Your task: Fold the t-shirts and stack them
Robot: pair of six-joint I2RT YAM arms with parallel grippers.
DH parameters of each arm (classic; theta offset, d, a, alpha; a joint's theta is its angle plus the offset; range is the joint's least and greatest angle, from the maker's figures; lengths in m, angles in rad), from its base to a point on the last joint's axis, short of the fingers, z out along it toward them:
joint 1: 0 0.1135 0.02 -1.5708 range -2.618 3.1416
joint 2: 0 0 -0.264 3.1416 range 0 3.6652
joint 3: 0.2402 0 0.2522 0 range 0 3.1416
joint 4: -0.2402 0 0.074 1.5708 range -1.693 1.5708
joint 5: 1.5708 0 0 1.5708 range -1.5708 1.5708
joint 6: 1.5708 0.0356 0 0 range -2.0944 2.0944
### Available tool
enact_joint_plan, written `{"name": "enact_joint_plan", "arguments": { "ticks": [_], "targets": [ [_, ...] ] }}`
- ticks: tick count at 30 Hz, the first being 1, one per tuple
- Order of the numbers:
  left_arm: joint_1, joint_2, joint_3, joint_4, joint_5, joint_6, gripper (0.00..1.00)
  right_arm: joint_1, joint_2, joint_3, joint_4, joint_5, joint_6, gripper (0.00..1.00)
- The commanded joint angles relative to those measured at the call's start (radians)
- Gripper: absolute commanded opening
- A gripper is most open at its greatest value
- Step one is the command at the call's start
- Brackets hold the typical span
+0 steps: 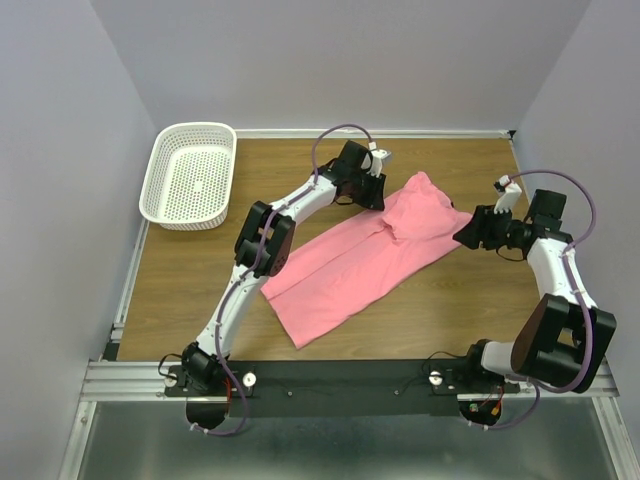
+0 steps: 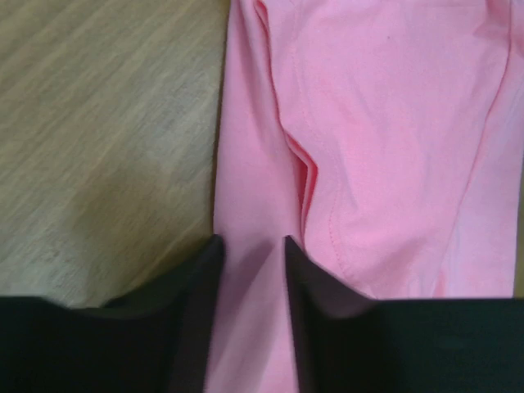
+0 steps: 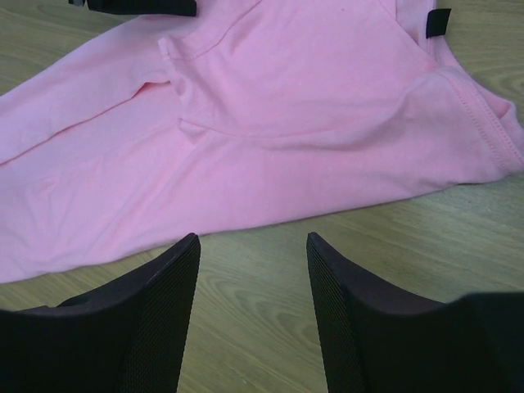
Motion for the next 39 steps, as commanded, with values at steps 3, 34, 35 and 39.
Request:
{"name": "enact_joint_plan", "arguments": {
  "ticks": [3,34,35,39],
  "targets": [
    [-0.01,0.054,0.041,-0.048,0.085,-0.001,0.22,-0.014,-0.006,-0.005,-0.013,-0.035,0.009,0.63],
    [0.265,-0.702,-0.617,0.295,-0.359,-0.136,0.65,0.242,0.441,0.247,0.025,-0.082,0.159,0.64],
    [0.265,-0.764,-0.661,0.322,-0.388,-0.112,0.65,0.277,0.47,0.255,0.062,-0.066,0.206,0.64],
    [0.271,-1.182,-0.993,0.467,-0.521,-0.068,0.72,0.408,0.516,0.236,0.269,0.095,0.473,0.64]
  ]
}}
